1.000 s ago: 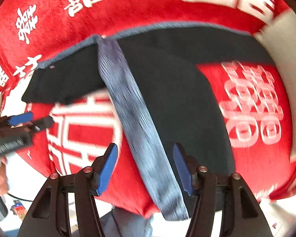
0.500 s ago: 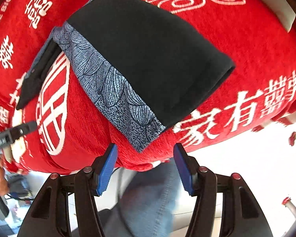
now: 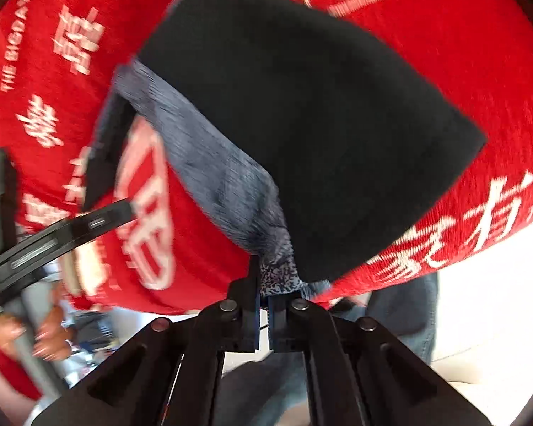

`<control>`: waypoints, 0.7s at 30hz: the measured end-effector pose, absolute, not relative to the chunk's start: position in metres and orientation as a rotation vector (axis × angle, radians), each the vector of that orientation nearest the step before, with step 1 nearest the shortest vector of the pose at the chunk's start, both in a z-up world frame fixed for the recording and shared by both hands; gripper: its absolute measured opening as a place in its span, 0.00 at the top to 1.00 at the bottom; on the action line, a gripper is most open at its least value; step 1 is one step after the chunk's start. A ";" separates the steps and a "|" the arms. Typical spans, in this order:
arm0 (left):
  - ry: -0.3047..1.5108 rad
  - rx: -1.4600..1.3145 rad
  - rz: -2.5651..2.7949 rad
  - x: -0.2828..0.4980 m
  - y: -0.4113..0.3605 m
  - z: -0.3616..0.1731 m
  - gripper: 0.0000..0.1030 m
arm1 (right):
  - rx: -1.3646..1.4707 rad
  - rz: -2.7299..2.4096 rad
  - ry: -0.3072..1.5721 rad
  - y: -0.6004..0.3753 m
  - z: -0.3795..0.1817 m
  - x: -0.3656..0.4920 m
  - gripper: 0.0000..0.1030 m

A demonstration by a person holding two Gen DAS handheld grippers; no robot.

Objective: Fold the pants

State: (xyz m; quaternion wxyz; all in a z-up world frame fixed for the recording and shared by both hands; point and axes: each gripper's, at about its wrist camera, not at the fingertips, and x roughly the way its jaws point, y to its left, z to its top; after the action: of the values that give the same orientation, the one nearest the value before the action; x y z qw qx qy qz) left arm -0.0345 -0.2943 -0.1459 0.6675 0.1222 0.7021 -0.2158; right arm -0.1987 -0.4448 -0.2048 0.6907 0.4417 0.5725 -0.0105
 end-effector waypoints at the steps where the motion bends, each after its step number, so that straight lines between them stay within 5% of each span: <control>1: 1.597 0.240 -0.506 -0.030 -0.298 -0.147 0.27 | 1.004 0.013 1.253 -0.453 -0.192 -0.197 0.98; 10: 1.785 -0.007 -0.620 -0.022 -0.321 -0.173 0.27 | 1.008 0.220 1.156 -0.498 -0.129 -0.166 0.98; 21: 1.890 -0.241 -0.653 -0.009 -0.338 -0.180 0.27 | 0.967 0.358 1.206 -0.495 -0.121 -0.152 0.98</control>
State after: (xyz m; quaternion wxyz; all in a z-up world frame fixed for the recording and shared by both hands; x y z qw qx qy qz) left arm -0.0090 -0.3382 -0.1804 0.5345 -0.1013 0.7931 -0.2740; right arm -0.1515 -0.4945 -0.1213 0.7014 0.4344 0.5417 0.1608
